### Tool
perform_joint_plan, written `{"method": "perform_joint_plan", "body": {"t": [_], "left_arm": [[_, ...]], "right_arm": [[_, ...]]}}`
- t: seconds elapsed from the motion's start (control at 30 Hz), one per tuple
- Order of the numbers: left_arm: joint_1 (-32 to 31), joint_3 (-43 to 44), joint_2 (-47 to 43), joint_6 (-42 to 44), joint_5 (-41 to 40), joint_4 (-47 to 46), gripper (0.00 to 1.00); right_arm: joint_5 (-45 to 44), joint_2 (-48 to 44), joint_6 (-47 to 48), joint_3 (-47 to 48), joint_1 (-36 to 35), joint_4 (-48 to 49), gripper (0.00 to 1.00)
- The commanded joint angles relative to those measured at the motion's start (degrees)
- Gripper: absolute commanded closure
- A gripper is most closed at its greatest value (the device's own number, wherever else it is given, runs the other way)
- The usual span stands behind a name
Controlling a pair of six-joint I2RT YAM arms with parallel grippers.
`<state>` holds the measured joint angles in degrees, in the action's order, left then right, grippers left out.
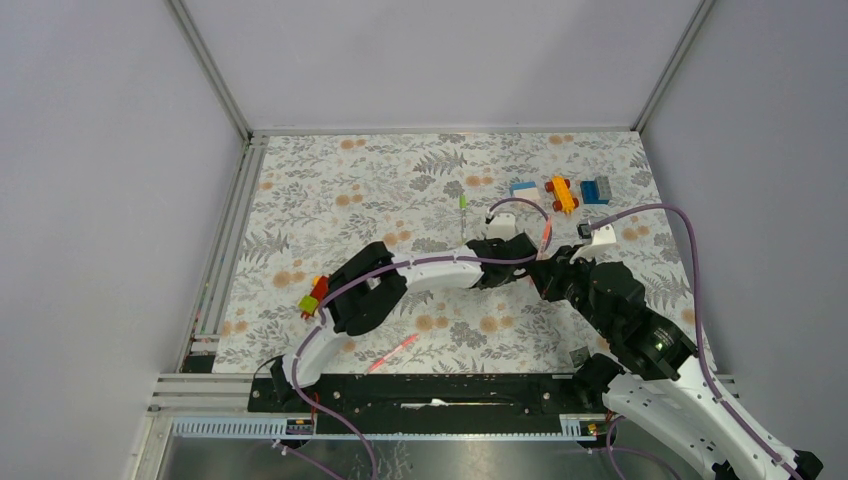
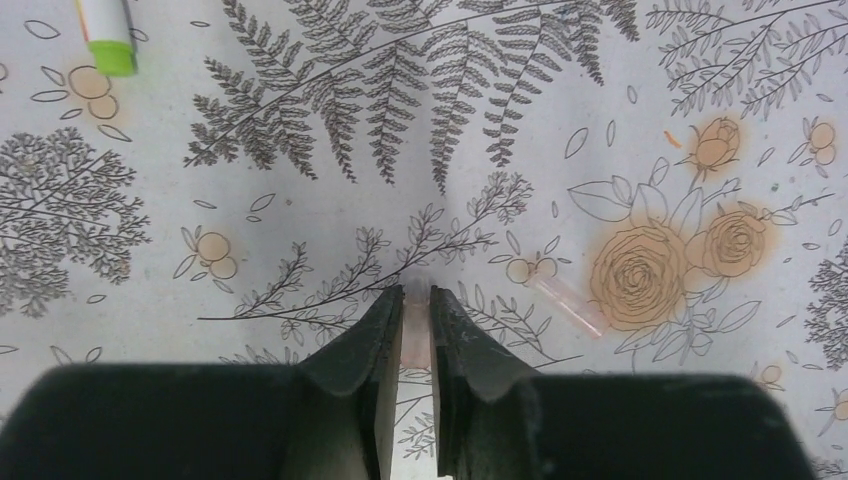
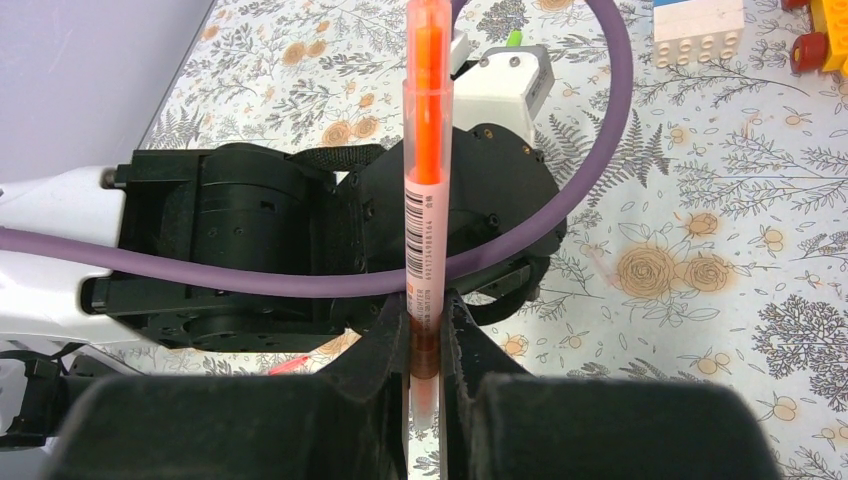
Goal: Insert the pens into the pen caps
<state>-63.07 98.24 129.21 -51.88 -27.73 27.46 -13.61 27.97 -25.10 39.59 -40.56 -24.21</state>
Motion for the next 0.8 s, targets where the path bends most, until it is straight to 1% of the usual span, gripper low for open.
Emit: {"method": "perform_joint_plan", "body": {"t": [0.0, 0.2, 0.3, 0.6, 0.7, 0.77], "left_arm": [[-0.5, -4.2, -2.2, 1.7, -1.0, 4.3, 0.86], [-0.5, -12.0, -6.4, 3.9, 0.0, 2.2, 0.94], [-0.3, -16.7, -9.4, 5.0, 0.9, 2.1, 0.95], [1.2, -31.2, -19.4, 8.2, 7.3, 2.2, 0.94], [2.0, -33.3, -21.3, 9.7, 9.9, 3.9, 0.93], [2.2, -33.5, -21.8, 10.8, 10.3, 5.7, 0.89]], "right_arm": [[-0.4, 0.2, 0.0, 1.8, 0.3, 1.4, 1.0], [-0.4, 0.2, 0.0, 1.9, 0.3, 1.4, 1.0], [-0.3, 0.4, 0.0, 2.2, 0.3, 1.1, 1.0], [0.1, 1.5, -0.3, 3.0, 0.3, 0.9, 1.0], [0.2, 1.8, -0.4, 3.1, 0.3, 1.0, 1.0], [0.2, 1.9, -0.5, 3.0, 0.3, 1.1, 1.0]]}}
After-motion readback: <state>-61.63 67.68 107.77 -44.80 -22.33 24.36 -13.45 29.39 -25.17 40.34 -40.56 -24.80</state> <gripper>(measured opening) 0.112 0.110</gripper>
